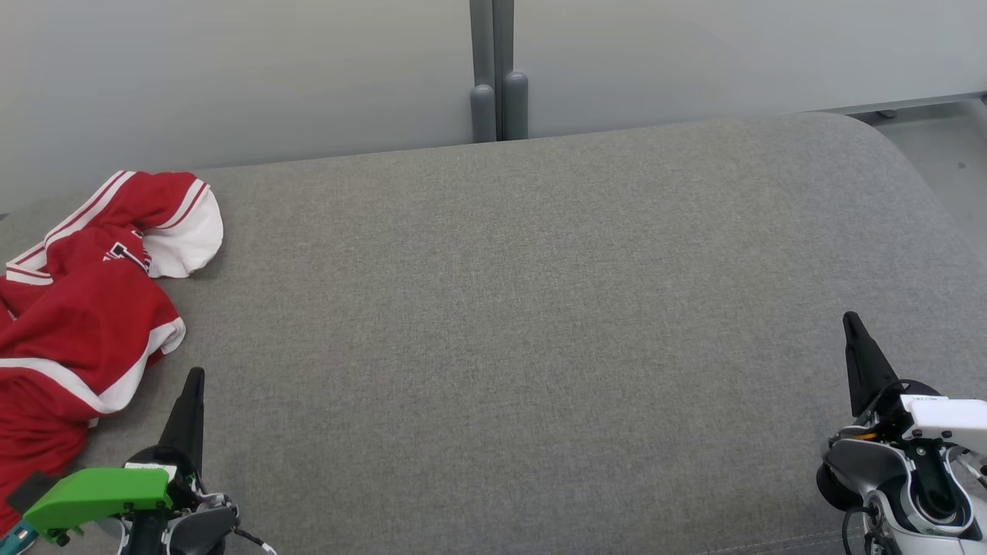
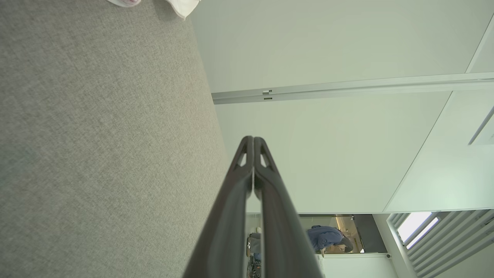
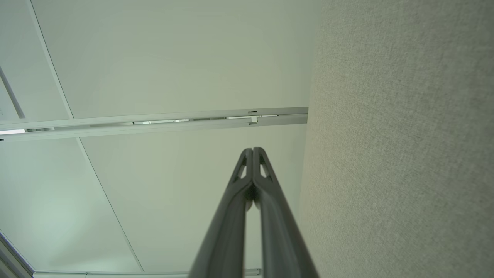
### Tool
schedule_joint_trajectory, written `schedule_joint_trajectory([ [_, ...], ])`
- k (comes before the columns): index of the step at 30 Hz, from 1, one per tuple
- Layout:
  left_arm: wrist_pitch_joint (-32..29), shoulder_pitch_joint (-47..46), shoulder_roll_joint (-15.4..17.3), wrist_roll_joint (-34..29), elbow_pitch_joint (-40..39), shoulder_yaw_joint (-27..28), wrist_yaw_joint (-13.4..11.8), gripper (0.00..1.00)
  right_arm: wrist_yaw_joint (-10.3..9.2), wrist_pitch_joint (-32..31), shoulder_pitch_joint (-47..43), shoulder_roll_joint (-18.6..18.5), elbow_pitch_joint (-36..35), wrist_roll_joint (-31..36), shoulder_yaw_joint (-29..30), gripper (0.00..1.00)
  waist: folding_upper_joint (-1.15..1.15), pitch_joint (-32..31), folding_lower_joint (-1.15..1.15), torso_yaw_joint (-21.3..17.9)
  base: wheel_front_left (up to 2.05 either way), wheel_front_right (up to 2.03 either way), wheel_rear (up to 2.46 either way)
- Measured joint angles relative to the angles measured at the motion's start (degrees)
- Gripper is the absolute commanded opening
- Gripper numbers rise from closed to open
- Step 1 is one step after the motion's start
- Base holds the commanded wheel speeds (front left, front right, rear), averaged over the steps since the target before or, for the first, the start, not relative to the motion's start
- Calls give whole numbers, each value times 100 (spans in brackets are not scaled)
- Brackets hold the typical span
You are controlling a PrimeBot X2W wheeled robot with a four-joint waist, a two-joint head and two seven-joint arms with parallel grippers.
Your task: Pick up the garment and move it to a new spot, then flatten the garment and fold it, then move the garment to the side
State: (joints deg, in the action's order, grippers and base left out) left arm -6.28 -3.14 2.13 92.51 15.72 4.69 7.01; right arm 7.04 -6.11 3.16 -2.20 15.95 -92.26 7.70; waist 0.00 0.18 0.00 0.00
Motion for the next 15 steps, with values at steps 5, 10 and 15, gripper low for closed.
schedule_joint_trajectory([
  [5, 1, 173, -94, 1, 255, -23, -4, 100, -7, 1, -192, 105, 244, 0, -19, 100, 0, 0, 0, 0, 0, 0, 0],
  [10, 42, 324, -148, 0, 360, -82, -4, 100, -8, 37, -349, 177, 345, 10, -76, 100, 0, 0, 0, 0, 0, 0, 0],
  [15, 137, 323, -147, -70, 282, -138, -4, 100, -8, 143, -349, 175, 336, 113, -152, 100, 0, -4, 0, 2, 0, 0, 0],
])
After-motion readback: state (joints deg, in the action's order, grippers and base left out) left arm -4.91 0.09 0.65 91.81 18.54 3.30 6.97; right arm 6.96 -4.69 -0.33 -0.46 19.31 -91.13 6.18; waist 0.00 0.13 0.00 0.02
